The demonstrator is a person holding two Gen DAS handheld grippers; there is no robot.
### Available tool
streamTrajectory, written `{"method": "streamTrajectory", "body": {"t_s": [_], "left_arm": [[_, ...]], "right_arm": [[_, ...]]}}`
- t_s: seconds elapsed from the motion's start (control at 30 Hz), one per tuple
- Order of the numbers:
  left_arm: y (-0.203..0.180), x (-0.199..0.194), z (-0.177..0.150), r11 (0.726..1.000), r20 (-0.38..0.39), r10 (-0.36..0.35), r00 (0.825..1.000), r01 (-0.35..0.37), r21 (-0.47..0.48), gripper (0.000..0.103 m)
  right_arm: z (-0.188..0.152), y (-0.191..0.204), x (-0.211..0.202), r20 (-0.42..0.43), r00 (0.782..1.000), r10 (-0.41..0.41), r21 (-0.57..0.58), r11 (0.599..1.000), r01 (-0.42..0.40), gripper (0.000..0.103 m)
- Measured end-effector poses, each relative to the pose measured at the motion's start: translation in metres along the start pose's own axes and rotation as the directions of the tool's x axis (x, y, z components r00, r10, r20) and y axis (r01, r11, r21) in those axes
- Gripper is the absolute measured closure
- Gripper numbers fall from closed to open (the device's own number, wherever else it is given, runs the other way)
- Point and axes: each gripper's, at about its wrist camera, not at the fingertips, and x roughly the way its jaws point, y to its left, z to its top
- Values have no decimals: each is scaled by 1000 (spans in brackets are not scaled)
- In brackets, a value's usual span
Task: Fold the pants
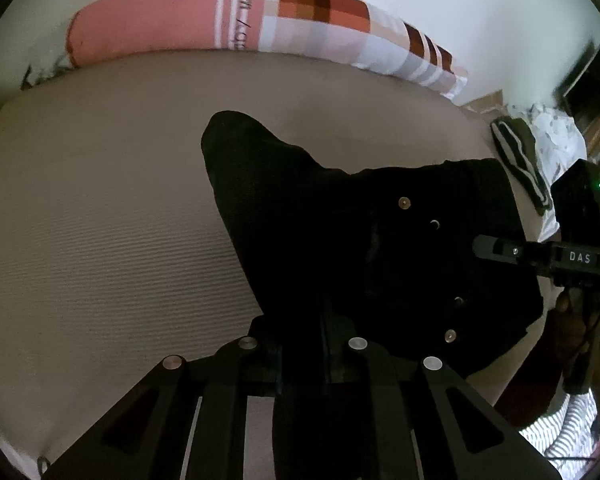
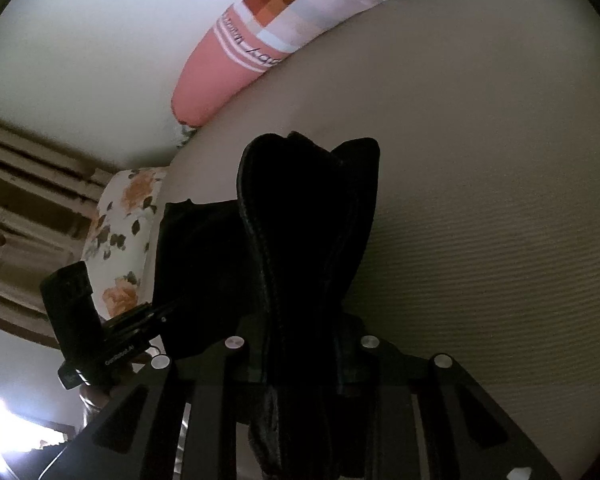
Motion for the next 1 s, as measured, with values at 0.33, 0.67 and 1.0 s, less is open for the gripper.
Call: {"method": "streamTrajectory", "body": {"t_s": [0.33,0.67,1.0], "left_arm": [[29,-22,-2,999,59,40,997,-38,-27,90],[45,-24,20,999,94,39,995,-35,-41,90],[62,-6,62,998,92,60,994,-56,-39,90]], "right_arm": [[14,36,29,3,999,33,-19,999,-33,82],[39,50,34,16,1000,26,-52,998,-25,82],[75,54,52,27,999,27,-45,999,-26,82]]}}
